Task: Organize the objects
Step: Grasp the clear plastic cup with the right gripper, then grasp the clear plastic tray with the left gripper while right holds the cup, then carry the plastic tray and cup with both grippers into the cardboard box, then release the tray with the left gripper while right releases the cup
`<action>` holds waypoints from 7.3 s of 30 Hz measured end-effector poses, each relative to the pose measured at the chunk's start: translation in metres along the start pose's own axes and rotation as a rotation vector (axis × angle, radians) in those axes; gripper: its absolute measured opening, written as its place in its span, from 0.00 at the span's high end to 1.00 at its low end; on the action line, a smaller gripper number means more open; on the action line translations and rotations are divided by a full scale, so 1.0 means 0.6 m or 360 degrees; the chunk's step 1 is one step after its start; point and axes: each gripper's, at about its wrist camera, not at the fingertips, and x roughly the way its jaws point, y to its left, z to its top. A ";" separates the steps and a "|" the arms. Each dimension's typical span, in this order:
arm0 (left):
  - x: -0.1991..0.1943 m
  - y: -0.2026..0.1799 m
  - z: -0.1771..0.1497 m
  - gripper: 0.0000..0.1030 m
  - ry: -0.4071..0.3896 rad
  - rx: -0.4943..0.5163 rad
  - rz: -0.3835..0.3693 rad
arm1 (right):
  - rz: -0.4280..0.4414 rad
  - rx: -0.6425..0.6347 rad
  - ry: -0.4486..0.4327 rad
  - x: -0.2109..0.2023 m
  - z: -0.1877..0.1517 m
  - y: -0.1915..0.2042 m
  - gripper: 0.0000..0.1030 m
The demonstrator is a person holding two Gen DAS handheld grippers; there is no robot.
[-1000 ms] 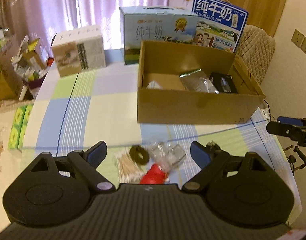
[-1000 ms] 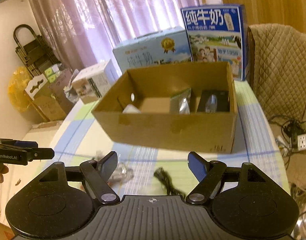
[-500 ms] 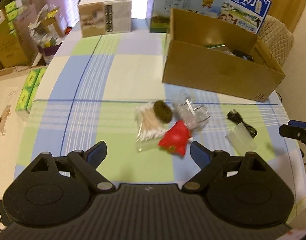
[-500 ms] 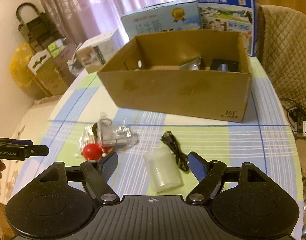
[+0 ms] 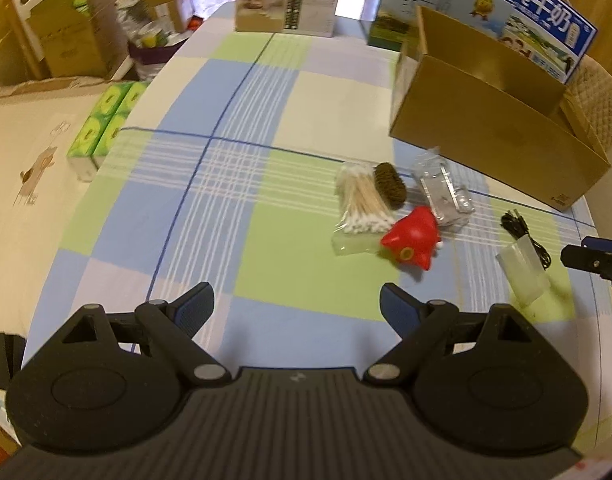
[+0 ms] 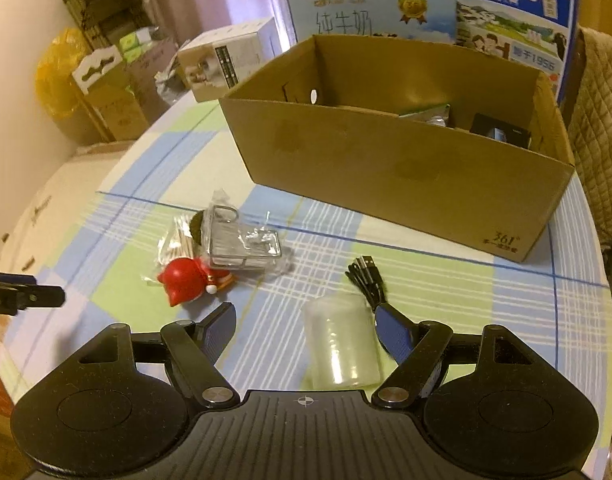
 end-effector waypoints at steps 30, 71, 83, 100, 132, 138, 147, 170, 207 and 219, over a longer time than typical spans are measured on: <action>0.078 -0.054 0.061 0.16 0.0065 0.0194 -0.0105 | -0.0094 -0.0144 0.0129 0.101 -0.035 -0.026 0.50; 0.181 -0.244 0.118 0.10 -0.0058 0.1104 -0.0389 | -0.0290 0.0216 -0.0043 -0.006 -0.049 -0.123 0.53; 0.220 -0.269 0.113 0.23 0.0005 0.1314 -0.0330 | -0.0325 0.0257 -0.0024 -0.004 -0.057 -0.131 0.53; 0.215 -0.275 0.113 0.38 0.0015 0.1368 -0.0319 | -0.0341 0.0260 -0.0059 -0.022 -0.057 -0.130 0.53; 0.035 -0.237 0.187 0.40 -0.0380 0.0898 -0.0441 | -0.0113 0.0200 -0.0319 -0.077 0.052 -0.105 0.53; 0.040 -0.262 0.223 0.40 -0.0422 0.0879 -0.0441 | -0.0074 0.0209 -0.0386 -0.072 0.113 -0.117 0.53; 0.070 -0.309 0.288 0.40 -0.0462 0.0870 -0.0430 | -0.0045 0.0232 -0.0411 -0.027 0.210 -0.135 0.53; 0.250 -0.366 0.412 0.40 -0.0251 0.0839 -0.0301 | -0.0033 0.0456 -0.0230 0.137 0.302 -0.213 0.53; 0.282 -0.353 0.446 0.26 -0.0251 0.0804 -0.0273 | -0.0056 0.0513 -0.0283 0.155 0.326 -0.216 0.25; 0.198 -0.318 0.408 0.15 -0.0282 0.0720 -0.0309 | -0.0125 0.0475 -0.0421 0.042 0.257 -0.192 0.22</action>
